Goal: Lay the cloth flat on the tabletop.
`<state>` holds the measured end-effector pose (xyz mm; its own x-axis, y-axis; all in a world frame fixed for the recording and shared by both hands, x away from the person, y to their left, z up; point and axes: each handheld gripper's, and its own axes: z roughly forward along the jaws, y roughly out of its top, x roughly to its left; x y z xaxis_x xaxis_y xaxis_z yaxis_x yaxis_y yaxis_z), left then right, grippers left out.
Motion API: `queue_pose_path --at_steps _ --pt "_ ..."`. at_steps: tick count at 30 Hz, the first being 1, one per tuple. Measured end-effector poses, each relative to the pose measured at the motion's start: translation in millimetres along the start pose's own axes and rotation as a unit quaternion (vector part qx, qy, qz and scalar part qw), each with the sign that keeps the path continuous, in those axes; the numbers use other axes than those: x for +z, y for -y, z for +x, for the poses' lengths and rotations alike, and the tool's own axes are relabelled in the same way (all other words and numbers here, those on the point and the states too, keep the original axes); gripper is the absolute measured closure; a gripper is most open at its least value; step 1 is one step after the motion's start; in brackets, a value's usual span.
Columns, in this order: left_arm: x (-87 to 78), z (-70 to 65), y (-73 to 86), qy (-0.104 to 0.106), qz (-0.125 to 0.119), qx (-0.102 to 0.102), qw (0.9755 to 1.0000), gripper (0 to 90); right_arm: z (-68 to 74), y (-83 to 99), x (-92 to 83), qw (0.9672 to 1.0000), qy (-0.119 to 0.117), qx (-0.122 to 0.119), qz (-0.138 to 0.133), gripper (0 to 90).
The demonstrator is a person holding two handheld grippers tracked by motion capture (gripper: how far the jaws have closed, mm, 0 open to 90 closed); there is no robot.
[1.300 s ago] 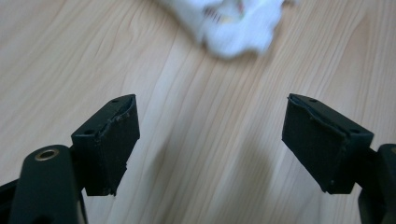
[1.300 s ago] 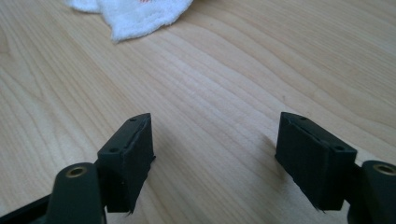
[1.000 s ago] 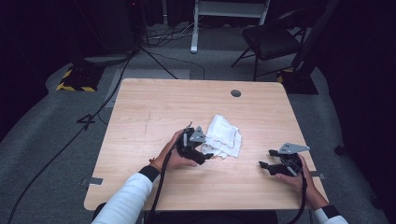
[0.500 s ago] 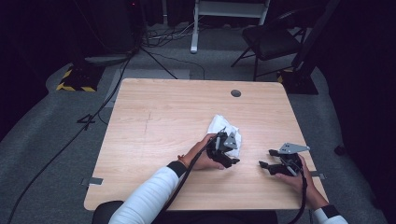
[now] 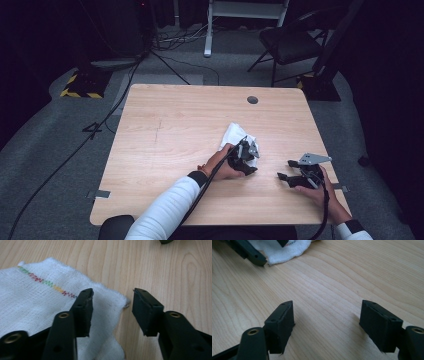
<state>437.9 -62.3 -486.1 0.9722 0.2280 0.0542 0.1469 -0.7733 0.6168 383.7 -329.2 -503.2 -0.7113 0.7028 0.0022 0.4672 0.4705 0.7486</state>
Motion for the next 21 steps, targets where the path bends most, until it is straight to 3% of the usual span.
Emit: queue_pose_path --at_steps 4,5,9,12,16,21 --pt "0.6 1.3 -0.9 -0.007 0.0 0.008 0.9999 67.7 -0.1 0.1 0.0 1.0 0.0 0.0 0.0 27.9" --pt "0.3 1.6 -0.9 -0.009 -0.001 0.008 0.9999 76.6 0.0 0.1 0.0 1.0 0.0 0.0 0.0 27.9" --pt "-2.6 2.0 -0.7 -0.007 0.002 0.009 0.9999 84.0 0.0 0.1 0.0 1.0 0.0 0.0 0.0 27.9" --pt "-11.0 3.4 -2.5 -0.011 -0.011 0.008 0.9998 85.4 0.1 0.1 0.0 1.0 0.0 0.0 0.0 27.9" --pt "-37.9 9.4 -6.5 -0.023 -0.05 0.004 0.9985 85.6 0.3 -0.2 0.2 1.0 0.001 0.001 0.0 28.0" --pt "-61.2 17.0 -1.5 -0.038 -0.064 0.003 0.9972 85.7 0.3 -1.1 0.6 1.0 0.002 0.0 0.002 28.0"
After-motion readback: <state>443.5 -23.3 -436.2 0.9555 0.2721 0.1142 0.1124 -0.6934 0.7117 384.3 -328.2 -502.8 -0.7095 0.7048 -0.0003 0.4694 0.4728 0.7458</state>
